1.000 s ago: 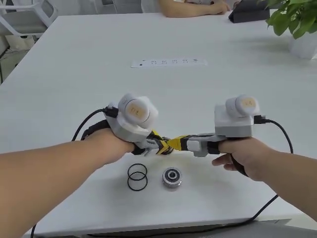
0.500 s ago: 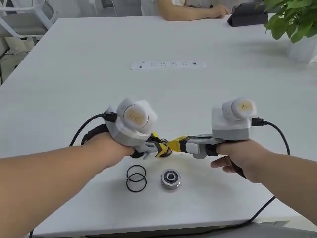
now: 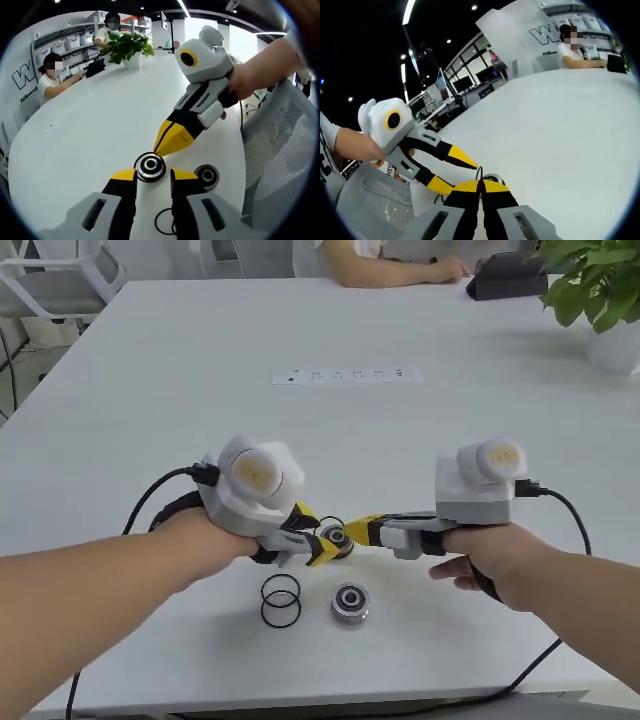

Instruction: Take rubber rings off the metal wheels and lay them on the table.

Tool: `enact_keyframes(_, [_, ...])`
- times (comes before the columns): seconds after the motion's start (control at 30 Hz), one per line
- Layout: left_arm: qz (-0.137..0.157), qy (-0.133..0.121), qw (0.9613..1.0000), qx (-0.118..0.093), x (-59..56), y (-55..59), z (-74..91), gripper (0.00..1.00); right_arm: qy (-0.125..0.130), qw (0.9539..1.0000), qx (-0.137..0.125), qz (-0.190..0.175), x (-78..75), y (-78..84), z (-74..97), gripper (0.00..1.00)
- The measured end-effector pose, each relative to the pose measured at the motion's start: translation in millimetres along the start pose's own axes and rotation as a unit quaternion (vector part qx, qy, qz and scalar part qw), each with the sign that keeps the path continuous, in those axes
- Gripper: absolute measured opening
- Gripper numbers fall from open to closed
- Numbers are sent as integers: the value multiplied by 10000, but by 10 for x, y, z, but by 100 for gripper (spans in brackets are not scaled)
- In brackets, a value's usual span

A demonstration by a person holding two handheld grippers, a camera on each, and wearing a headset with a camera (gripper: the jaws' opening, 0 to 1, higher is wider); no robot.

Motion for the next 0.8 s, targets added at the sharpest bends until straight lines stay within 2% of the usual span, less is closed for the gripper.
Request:
enact_keyframes(0.43, [201, 9, 9994, -280, -1, 3, 312, 34, -174, 9998, 63, 40, 111, -42, 15, 0])
enact_keyframes(0.8, [346, 65, 9985, -416, -33, 57, 519, 40, -271, 9996, 37, 58, 146, -92, 12, 0])
Point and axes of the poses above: the centre of the closed fingertips' face, and the gripper's own axes: z roughly backward along the fingers, x roughly to its left, y roughly out of its underside, the point moved 4 cm from there along z, roughly backward along the fingers, and after that the axes turned 9 degrees about z, right-handed, at the moved point
